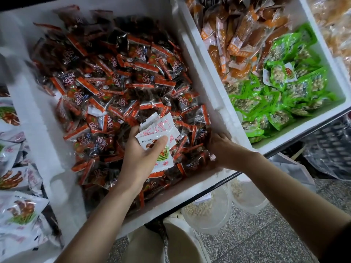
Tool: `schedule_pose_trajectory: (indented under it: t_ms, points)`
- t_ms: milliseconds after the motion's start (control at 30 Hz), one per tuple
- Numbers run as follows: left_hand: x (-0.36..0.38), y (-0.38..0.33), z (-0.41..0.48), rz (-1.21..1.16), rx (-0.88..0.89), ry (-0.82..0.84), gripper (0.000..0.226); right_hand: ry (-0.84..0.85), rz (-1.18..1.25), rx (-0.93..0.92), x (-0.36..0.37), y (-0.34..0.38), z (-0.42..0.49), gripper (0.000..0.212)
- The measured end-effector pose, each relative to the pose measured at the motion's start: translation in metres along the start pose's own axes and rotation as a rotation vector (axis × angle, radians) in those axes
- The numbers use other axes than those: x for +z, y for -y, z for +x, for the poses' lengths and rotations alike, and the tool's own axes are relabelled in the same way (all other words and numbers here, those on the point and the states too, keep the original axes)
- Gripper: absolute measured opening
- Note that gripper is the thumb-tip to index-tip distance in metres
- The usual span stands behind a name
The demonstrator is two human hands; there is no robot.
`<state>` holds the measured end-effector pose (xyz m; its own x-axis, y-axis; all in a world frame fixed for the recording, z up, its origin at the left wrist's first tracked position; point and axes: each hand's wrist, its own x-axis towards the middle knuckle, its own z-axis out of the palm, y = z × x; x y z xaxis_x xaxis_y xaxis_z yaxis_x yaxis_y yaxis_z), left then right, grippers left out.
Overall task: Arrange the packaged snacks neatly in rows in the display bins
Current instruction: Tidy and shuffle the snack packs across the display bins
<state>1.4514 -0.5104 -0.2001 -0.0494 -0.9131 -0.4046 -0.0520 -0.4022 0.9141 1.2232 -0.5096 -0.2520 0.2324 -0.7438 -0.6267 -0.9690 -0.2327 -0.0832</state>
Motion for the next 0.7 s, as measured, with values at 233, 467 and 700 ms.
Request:
schedule_pose_trajectory:
  t_ms: [233,467,700]
  points:
    - [-0.006,0.000,-0.004,0.003,-0.014,-0.011,0.041,-0.042,-0.082,-0.055,-0.017,0.005,-0.009,0.033]
    - [-0.012,0.000,-0.013,-0.040,-0.002,-0.011,0.037,-0.131,0.055,0.011,-0.018,0.000,-0.029,0.037]
    - [-0.010,-0.001,-0.021,-0.075,-0.026,-0.077,0.031,-0.552,0.671,0.073,-0.028,0.015,-0.057,0.021]
